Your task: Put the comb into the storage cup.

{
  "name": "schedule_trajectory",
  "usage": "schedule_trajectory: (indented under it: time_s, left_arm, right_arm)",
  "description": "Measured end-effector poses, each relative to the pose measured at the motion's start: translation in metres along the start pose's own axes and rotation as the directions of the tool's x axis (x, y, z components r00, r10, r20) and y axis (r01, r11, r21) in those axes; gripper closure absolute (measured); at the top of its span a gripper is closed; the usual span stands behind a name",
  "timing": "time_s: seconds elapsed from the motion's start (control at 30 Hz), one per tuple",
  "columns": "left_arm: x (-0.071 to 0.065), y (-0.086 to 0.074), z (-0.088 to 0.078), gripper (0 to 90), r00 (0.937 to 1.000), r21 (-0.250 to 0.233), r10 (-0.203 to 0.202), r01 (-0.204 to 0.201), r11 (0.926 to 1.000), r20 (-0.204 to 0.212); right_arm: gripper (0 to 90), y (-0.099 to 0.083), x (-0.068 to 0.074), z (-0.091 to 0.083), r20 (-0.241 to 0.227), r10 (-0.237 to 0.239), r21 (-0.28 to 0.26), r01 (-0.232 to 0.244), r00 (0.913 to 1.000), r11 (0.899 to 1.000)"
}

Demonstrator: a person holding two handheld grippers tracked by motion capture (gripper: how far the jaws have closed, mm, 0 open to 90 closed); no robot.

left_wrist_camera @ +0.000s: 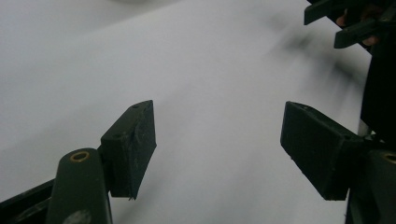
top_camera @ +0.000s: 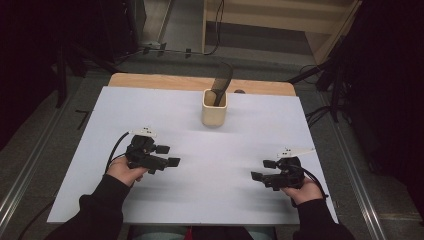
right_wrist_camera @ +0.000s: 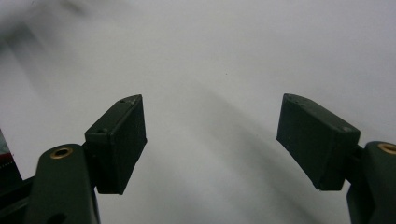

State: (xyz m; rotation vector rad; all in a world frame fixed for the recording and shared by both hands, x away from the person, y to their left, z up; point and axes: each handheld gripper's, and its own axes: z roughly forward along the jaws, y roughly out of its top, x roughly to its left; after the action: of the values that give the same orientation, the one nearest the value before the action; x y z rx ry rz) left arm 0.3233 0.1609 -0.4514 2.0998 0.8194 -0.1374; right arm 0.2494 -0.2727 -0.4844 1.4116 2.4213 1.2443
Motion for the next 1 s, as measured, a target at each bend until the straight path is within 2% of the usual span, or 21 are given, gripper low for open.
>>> schedule_trajectory:
  time_s: [0.13,0.73,1.0]
  left_arm:
    - [-0.003,-0.005,-0.003,27.4,0.9998,0.012,0.021,-0.021,0.9997,-0.007]
    - [-0.001,-0.029,-0.027,27.3,0.9986,0.011,0.011,-0.01,0.9999,-0.052]
    - [-0.002,-0.038,-0.032,27.4,0.9965,0.03,0.017,-0.014,0.9994,-0.081]
  right_arm:
    - [22.2,0.0,0.0,0.0,0.001,0.001,0.002,-0.001,1.0,1.0]
    - [22.2,-0.001,-0.001,-0.001,0.007,0.005,0.001,-0.005,1.0,1.0]
    - [22.2,-0.001,-0.002,0.0,0.01,0.005,0.002,-0.005,0.9999,1.0]
